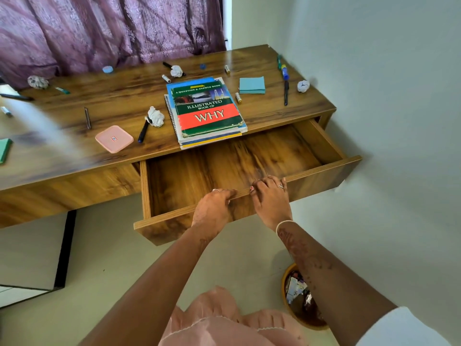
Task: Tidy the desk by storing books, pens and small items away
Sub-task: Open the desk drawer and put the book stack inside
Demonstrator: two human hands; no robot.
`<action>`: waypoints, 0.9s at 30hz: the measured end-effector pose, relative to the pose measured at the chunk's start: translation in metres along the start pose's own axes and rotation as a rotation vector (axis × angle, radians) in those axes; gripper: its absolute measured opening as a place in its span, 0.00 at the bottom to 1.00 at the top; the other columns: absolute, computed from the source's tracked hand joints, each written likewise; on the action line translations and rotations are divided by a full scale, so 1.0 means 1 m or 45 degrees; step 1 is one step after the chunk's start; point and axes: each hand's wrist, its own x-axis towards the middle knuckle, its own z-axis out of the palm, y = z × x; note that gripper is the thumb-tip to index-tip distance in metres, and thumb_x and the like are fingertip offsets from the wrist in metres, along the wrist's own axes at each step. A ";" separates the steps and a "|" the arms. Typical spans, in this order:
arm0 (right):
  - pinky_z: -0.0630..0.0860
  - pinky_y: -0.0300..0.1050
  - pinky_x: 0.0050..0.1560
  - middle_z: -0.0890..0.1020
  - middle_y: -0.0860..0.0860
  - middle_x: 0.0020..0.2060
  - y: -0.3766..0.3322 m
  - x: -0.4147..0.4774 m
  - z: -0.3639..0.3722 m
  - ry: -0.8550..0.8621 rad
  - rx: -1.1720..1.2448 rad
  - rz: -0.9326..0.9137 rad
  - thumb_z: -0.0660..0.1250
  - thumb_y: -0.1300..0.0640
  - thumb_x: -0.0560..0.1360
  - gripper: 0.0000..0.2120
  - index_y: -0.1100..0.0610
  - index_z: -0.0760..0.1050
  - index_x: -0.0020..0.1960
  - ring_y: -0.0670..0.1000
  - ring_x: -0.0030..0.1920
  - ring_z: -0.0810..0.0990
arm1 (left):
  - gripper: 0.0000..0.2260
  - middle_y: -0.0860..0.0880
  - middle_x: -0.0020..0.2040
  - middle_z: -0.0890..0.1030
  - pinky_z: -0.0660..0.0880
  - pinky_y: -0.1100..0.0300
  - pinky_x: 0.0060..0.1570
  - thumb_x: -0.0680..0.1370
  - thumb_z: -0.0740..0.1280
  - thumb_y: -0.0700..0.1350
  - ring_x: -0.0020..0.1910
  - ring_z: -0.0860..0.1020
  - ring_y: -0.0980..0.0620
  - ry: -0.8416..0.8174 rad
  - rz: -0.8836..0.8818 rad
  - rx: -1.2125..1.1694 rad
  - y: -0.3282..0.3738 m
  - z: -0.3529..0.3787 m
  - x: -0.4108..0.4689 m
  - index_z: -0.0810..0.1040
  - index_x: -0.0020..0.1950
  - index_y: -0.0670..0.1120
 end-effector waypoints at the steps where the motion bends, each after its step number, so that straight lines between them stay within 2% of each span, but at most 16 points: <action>1: 0.51 0.58 0.75 0.79 0.51 0.58 0.000 -0.001 -0.001 -0.012 -0.006 -0.004 0.56 0.49 0.81 0.14 0.53 0.78 0.56 0.54 0.68 0.69 | 0.17 0.53 0.60 0.79 0.78 0.56 0.56 0.81 0.62 0.41 0.56 0.77 0.52 0.011 -0.021 -0.017 0.002 0.001 -0.002 0.74 0.68 0.54; 11: 0.58 0.57 0.73 0.81 0.52 0.55 0.007 -0.021 -0.010 -0.015 -0.078 -0.061 0.56 0.49 0.81 0.15 0.53 0.79 0.55 0.56 0.62 0.74 | 0.16 0.52 0.62 0.79 0.78 0.58 0.56 0.81 0.61 0.40 0.58 0.77 0.52 0.075 -0.152 -0.060 0.017 0.012 -0.025 0.76 0.67 0.54; 16: 0.57 0.57 0.73 0.80 0.53 0.56 0.009 -0.022 -0.013 -0.074 -0.089 -0.069 0.55 0.48 0.81 0.16 0.53 0.78 0.57 0.56 0.64 0.73 | 0.18 0.53 0.62 0.79 0.78 0.55 0.58 0.81 0.62 0.39 0.58 0.78 0.53 0.073 -0.168 -0.018 0.025 0.012 -0.032 0.74 0.69 0.54; 22: 0.55 0.56 0.74 0.79 0.54 0.58 0.006 -0.015 -0.029 -0.218 -0.097 -0.081 0.54 0.48 0.81 0.16 0.53 0.76 0.59 0.56 0.65 0.72 | 0.19 0.52 0.63 0.77 0.79 0.55 0.54 0.81 0.61 0.42 0.54 0.78 0.52 -0.119 -0.189 0.023 0.029 0.002 -0.030 0.71 0.71 0.54; 24: 0.55 0.55 0.74 0.78 0.53 0.59 0.003 -0.012 -0.034 -0.242 -0.095 -0.097 0.55 0.48 0.81 0.16 0.54 0.76 0.60 0.56 0.65 0.72 | 0.19 0.52 0.66 0.75 0.78 0.53 0.57 0.81 0.62 0.43 0.58 0.77 0.51 -0.199 -0.170 0.041 0.029 -0.002 -0.029 0.70 0.72 0.54; 27: 0.56 0.55 0.75 0.76 0.51 0.63 -0.002 -0.005 -0.041 -0.247 -0.081 -0.172 0.58 0.49 0.80 0.15 0.53 0.74 0.63 0.54 0.67 0.70 | 0.21 0.52 0.73 0.70 0.71 0.52 0.67 0.81 0.62 0.44 0.69 0.71 0.50 -0.236 -0.146 0.091 0.030 -0.007 -0.029 0.67 0.74 0.52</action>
